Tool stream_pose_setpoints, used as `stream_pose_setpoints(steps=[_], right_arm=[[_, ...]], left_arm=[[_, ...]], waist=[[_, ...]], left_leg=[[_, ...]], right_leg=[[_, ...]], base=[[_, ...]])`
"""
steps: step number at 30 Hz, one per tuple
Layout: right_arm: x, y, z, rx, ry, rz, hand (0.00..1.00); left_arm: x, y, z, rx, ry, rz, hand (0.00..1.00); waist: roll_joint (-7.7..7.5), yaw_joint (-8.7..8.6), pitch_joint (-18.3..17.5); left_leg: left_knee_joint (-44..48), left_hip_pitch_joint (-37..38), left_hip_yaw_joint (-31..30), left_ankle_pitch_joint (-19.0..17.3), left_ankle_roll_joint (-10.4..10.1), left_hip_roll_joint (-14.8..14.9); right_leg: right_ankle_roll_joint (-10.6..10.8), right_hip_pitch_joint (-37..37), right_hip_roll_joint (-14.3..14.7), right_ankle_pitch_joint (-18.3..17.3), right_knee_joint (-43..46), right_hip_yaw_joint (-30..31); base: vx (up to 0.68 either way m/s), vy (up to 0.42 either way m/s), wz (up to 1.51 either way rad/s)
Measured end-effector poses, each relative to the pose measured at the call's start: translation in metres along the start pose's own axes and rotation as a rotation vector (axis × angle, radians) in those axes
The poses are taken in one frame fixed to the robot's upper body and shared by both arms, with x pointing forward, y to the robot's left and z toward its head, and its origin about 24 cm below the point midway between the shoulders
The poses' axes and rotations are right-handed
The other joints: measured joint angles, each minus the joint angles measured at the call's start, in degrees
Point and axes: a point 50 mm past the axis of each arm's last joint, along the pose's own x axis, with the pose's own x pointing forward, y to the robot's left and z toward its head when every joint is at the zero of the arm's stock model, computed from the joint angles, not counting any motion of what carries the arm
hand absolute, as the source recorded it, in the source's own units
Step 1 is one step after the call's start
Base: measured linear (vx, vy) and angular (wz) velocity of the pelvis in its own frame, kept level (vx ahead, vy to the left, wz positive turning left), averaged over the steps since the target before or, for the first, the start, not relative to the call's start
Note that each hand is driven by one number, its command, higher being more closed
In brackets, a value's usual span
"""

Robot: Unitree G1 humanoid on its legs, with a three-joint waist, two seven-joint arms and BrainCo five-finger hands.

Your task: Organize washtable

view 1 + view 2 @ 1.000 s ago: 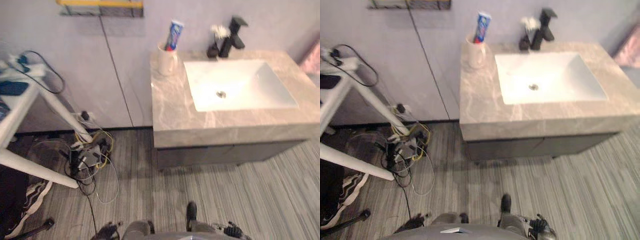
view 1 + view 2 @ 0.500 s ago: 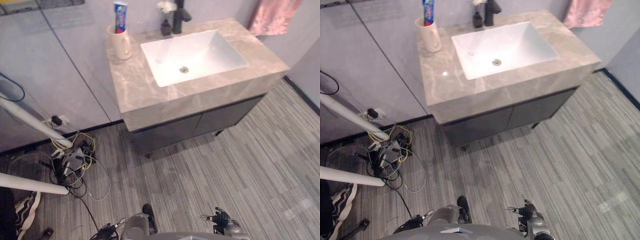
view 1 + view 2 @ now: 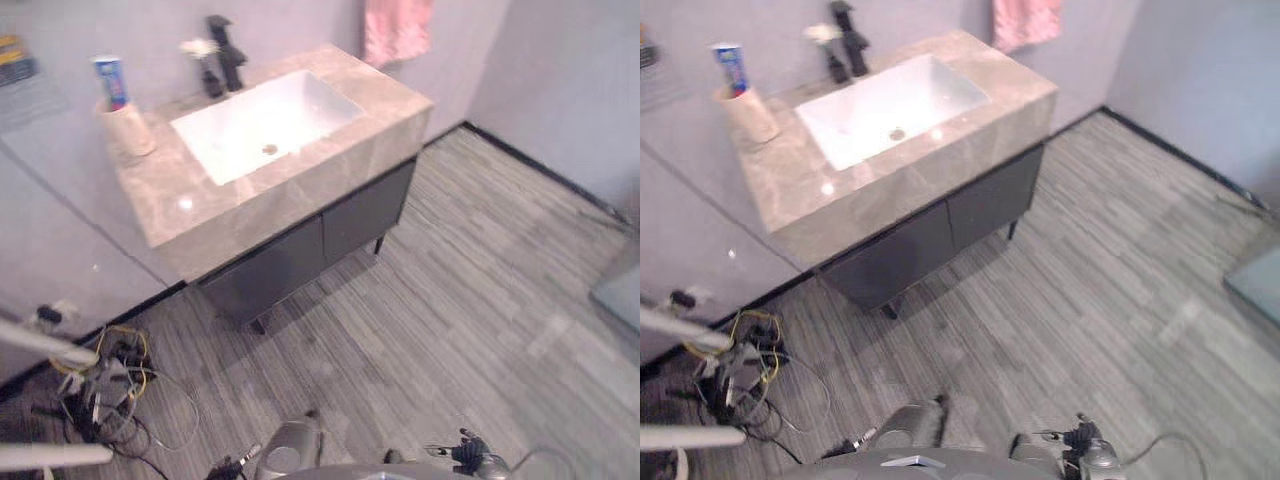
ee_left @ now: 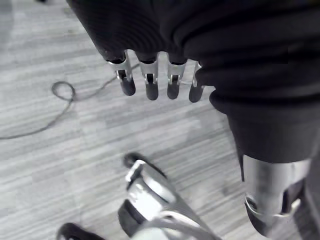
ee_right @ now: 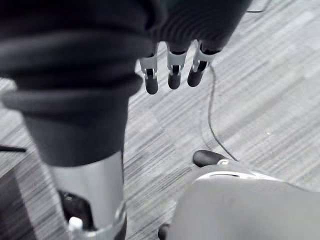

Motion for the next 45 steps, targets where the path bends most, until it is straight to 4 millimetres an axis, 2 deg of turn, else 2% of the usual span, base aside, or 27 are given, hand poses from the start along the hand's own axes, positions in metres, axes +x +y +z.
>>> stream_pose_setpoints(steps=[1,4,6,7,12,15,17,18,19,20,21,22,24,26,27,28,30,32,34,35,38,39,40,41,42,43,45], right_arm=[[-0.002,-0.001,-0.008,0.014,0.018,-0.004,0.0],[-0.003,0.001,-0.016,0.058,0.047,0.0,0.0],[-0.005,0.002,-0.02,0.054,0.056,0.002,0.0],[-0.005,0.003,-0.022,0.054,0.06,0.005,0.0],[-0.006,0.006,-0.027,0.096,0.08,0.019,0.0],[-0.006,0.007,-0.025,0.136,0.074,0.019,0.0],[-0.005,0.008,-0.02,0.138,0.053,0.021,0.0],[-0.005,0.013,-0.013,0.138,0.032,0.032,0.0],[-0.004,0.009,-0.012,0.134,0.026,0.025,0.0],[-0.003,0.009,-0.007,0.136,0.013,0.024,0.0],[-0.003,0.017,-0.001,0.147,-0.006,0.048,0.0],[-0.004,0.023,0.0,0.161,-0.012,0.064,0.0],[-0.004,0.024,0.002,0.172,-0.017,0.068,0.0],[-0.005,0.024,-0.001,0.194,-0.006,0.061,0.0],[-0.005,0.024,-0.005,0.219,0.007,0.056,0.0],[-0.006,0.025,-0.008,0.234,0.022,0.057,0.0],[-0.005,0.022,-0.01,0.248,0.03,0.05,0.0],[-0.005,0.013,-0.016,0.243,0.052,0.03,0.0],[-0.007,0.01,-0.027,0.254,0.082,0.018,0.0],[-0.008,0.012,-0.03,0.254,0.09,0.021,0.0],[-0.009,0.013,-0.031,0.25,0.092,0.026,0.0],[-0.009,0.017,-0.031,0.241,0.093,0.039,0.0],[-0.009,0.016,-0.032,0.249,0.095,0.036,0.0],[-0.009,0.015,-0.031,0.248,0.092,0.035,0.0],[-0.008,0.015,-0.029,0.245,0.09,0.037,0.0],[-0.007,0.015,-0.029,0.243,0.093,0.037,0.0],[-0.007,0.014,-0.028,0.244,0.093,0.032,0.0]], left_arm=[[-0.001,0.0,-0.004,-0.032,0.017,0.006,0.0],[-0.005,0.005,-0.023,-0.132,0.059,0.034,0.0],[-0.007,0.007,-0.03,-0.181,0.073,0.066,0.0],[-0.006,0.012,-0.028,-0.184,0.066,0.082,0.0],[-0.003,0.013,-0.013,-0.157,0.022,0.079,0.0],[-0.002,0.014,-0.01,-0.117,0.017,0.069,0.0],[-0.002,0.014,-0.009,-0.082,0.019,0.065,0.0],[-0.001,0.018,-0.01,-0.062,0.027,0.069,0.0],[-0.002,0.016,-0.011,-0.063,0.028,0.065,0.0],[-0.001,0.013,-0.01,-0.067,0.026,0.059,0.0],[-0.001,0.018,-0.01,-0.062,0.026,0.071,0.0],[-0.001,0.017,-0.008,-0.064,0.023,0.07,0.0],[0.0,0.015,-0.005,-0.078,0.012,0.065,0.0],[0.001,0.015,0.001,-0.081,-0.002,0.062,0.0],[0.002,0.016,0.004,-0.082,-0.01,0.062,0.0],[0.002,0.019,0.007,-0.085,-0.018,0.068,0.0],[0.002,0.015,0.005,-0.101,-0.012,0.059,0.0],[0.001,0.01,0.001,-0.128,0.003,0.053,0.0],[0.001,0.01,-0.002,-0.138,0.014,0.055,0.0],[0.001,0.012,-0.002,-0.147,0.016,0.058,0.0],[0.001,0.015,-0.003,-0.157,0.02,0.062,0.0],[0.0,0.018,-0.002,-0.156,0.012,0.069,0.0],[0.0,0.017,-0.002,-0.162,0.009,0.066,0.0],[0.0,0.016,-0.003,-0.17,0.008,0.064,0.0],[-0.001,0.016,-0.005,-0.177,0.005,0.062,0.0],[-0.002,0.016,-0.007,-0.172,0.006,0.059,0.0],[-0.003,0.01,-0.009,-0.184,0.012,0.047,0.0]], waist=[[-0.68,-0.28,-0.05],[-0.79,0.11,-0.21],[-1.52,0.02,-1.46],[-1.42,-0.01,-2.47],[-2.93,-0.2,-3.19],[-2.79,-0.43,-3.3],[-2.69,-0.57,-3.52],[-4.12,-0.71,-3.53],[-2.01,-1.86,-4.73],[-2.99,-1.71,-4.45],[-3.69,-1.91,-4.58],[-3.6,-2.06,-4.55],[-2.86,-2.29,-4.42],[-3.75,-2.87,-4.45],[-4.88,-3.74,-4.41],[-5.83,-3.99,-4.49],[-5.15,-4.74,-4.24],[-3.13,-5.45,-3.45],[-2.6,-5.49,-3.25],[-2.98,-5.41,-3.13],[-4.09,-5.42,-2.58],[-4.81,-5.31,-2.05],[-4.68,-5.03,-1.94],[-4.55,-4.78,-1.93],[-4.48,-4.4,-1.93],[-4.35,-3.84,-1.93],[-3.87,-3.52,-1.93]], left_leg=[[-0.47,0.19,1.65,-1.12,-0.34,-0.45],[0.79,2.12,6.3,-3.58,2.98,-0.47],[0.36,2.76,8.42,-4.31,3.27,-0.39],[0.29,3.04,9.24,-3.85,3.98,-0.39],[0.74,4.29,8.1,-3.83,4.03,-0.88],[1.27,7.42,12.57,-3.82,4.03,0.64],[7.84,6.28,15.44,-3.16,4.98,1.58],[7.56,3.83,15.85,-8.13,5.63,1.5],[-7.36,6.45,16.28,-1.05,6.0,4.31],[-8.44,8.09,18.38,-1.26,5.99,4.12],[-7.89,8.49,22.57,-0.77,5.52,4.13],[-7.84,10.03,25.42,-0.79,5.5,5.11],[-8.04,11.76,28.01,-0.9,5.33,7.25],[-8.87,13.02,30.1,-1.26,4.71,7.93],[-10.08,13.95,30.76,-2.13,3.29,7.58],[-11.23,14.13,31.05,-2.33,2.62,7.29],[-11.94,14.21,30.81,-0.8,0.3,8.81],[-12.33,14.67,29.32,-0.03,-1.01,11.02],[-12.12,14.49,28.01,1.65,-3.35,13.21],[-10.67,13.97,27.86,2.54,-3.91,14.35],[-0.77,10.24,27.92,2.94,-3.62,17.18],[7.15,7.39,27.92,3.4,-1.56,18.73],[14.49,3.96,24.89,1.68,-0.53,18.11],[16.65,3.04,22.49,0.34,-1.46,16.23],[17.36,1.81,17.86,-2.52,-2.65,10.99],[14.13,1.06,15.5,-4.5,-1.88,6.66],[7.33,-0.61,10.19,-4.86,-0.8,2.24]], right_leg=[[0.08,-1.52,0.13,0.51,1.44,1.83],[1.56,-2.65,-0.09,-0.86,4.39,6.51],[1.77,-2.91,-0.23,-0.9,3.4,8.23],[1.89,-2.97,-0.42,-0.82,2.35,9.21],[2.49,-2.84,-0.78,-0.36,1.23,9.98],[2.93,-3.38,0.58,0.93,3.75,11.36],[2.77,-3.45,1.28,3.35,4.71,12.16],[2.8,-4.07,0.3,4.12,4.77,11.97],[2.96,-4.9,1.48,4.55,3.84,7.94],[2.16,-5.28,0.08,3.43,4.17,4.41],[1.46,-6.0,-3.57,2.22,4.37,-6.19],[1.43,-5.86,-6.03,2.35,4.05,-14.06],[2.35,-6.12,-6.93,3.79,1.63,-18.28],[3.14,-5.81,-6.91,9.4,-2.92,-17.23],[3.44,-5.79,-7.46,14.72,-3.62,-16.19],[4.51,-5.67,-7.71,12.14,-4.36,-15.85],[3.77,-5.56,-6.19,11.55,-5.03,-16.63],[2.04,-4.23,-4.18,10.34,-4.94,-18.62],[0.25,-3.69,-2.5,8.04,-3.58,-20.58],[-0.76,-3.56,-1.63,6.73,-2.7,-21.01],[-2.26,-2.37,-0.32,4.03,-2.32,-22.18],[-2.73,-1.09,0.36,3.5,-2.57,-22.03],[-3.13,0.25,1.13,3.15,-2.57,-21.15],[-3.31,0.58,1.28,3.03,-2.62,-20.43],[-3.78,0.87,1.38,2.72,-2.67,-18.78],[-3.99,1.06,1.7,2.6,-2.96,-16.92],[-4.07,1.15,2.88,2.56,-3.38,-14.16]], base=[[0.26,0.101,-1.07],[0.25,0.048,-0.88],[0.27,0.009,-0.68],[0.29,-0.046,-0.55],[0.19,-0.106,-0.5],[0.13,-0.047,-1.04],[0.03,-0.008,-1.48],[-0.2,-0.101,-1.42],[-0.16,-0.093,-1.47],[-0.09,-0.117,-1.61],[0.09,-0.014,-1.73],[0.06,-0.032,-1.71],[0.02,-0.051,-1.54],[-0.01,-0.098,-1.02],[-0.01,-0.186,-0.44],[-0.01,-0.255,-0.32],[-0.03,-0.237,-0.01],[-0.03,-0.229,0.33],[-0.05,-0.288,0.41],[-0.08,-0.275,0.31],[-0.11,-0.188,0.11],[-0.1,-0.189,-0.05],[-0.07,-0.143,-0.17],[-0.05,-0.025,-0.48],[-0.02,0.051,-0.75],[0.01,0.04,-0.78],[-0.07,0.095,-0.84]])
